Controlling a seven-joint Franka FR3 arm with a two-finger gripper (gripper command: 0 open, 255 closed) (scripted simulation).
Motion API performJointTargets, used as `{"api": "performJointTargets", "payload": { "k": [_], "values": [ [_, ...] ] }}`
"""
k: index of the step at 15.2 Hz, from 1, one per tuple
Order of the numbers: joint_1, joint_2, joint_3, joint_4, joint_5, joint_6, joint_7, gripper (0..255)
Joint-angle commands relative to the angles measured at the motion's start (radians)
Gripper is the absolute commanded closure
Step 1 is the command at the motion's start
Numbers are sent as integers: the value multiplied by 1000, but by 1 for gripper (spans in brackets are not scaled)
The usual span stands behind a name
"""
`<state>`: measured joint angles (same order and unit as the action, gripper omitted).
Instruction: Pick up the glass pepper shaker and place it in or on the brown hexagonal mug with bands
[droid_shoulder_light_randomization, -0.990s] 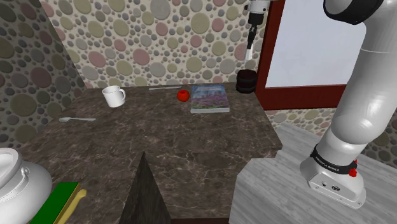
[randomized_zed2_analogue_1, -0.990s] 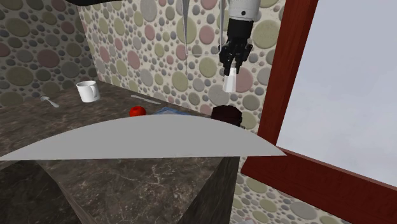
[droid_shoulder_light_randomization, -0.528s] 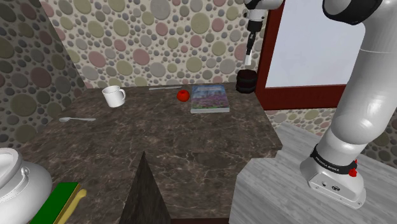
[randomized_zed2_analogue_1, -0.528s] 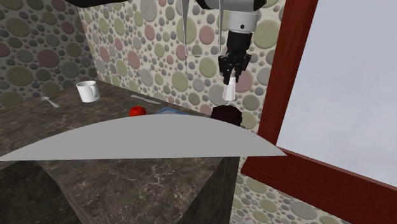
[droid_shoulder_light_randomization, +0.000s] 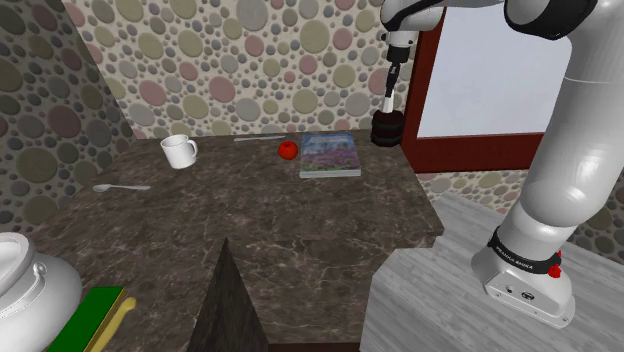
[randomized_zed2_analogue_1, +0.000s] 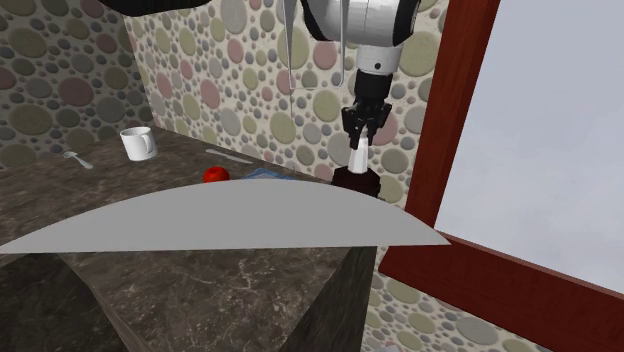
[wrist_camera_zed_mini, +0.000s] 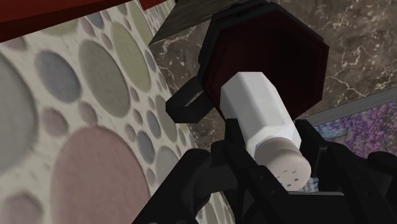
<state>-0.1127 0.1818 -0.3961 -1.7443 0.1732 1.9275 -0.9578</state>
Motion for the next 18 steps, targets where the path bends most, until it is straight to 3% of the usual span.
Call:
{"api": "performJointTargets", "payload": {
  "k": [1,7,8,13,18],
  "values": [
    [0,2,0,-10,1,12,-2,255],
    [0,2,0,-10,1,12,-2,255],
    [0,1,0,-11,1,12,-2,0],
    [0,2,0,-10,1,12,-2,0],
    [-6,-16,-6,94,-11,-108,7,0]
  ]
}}
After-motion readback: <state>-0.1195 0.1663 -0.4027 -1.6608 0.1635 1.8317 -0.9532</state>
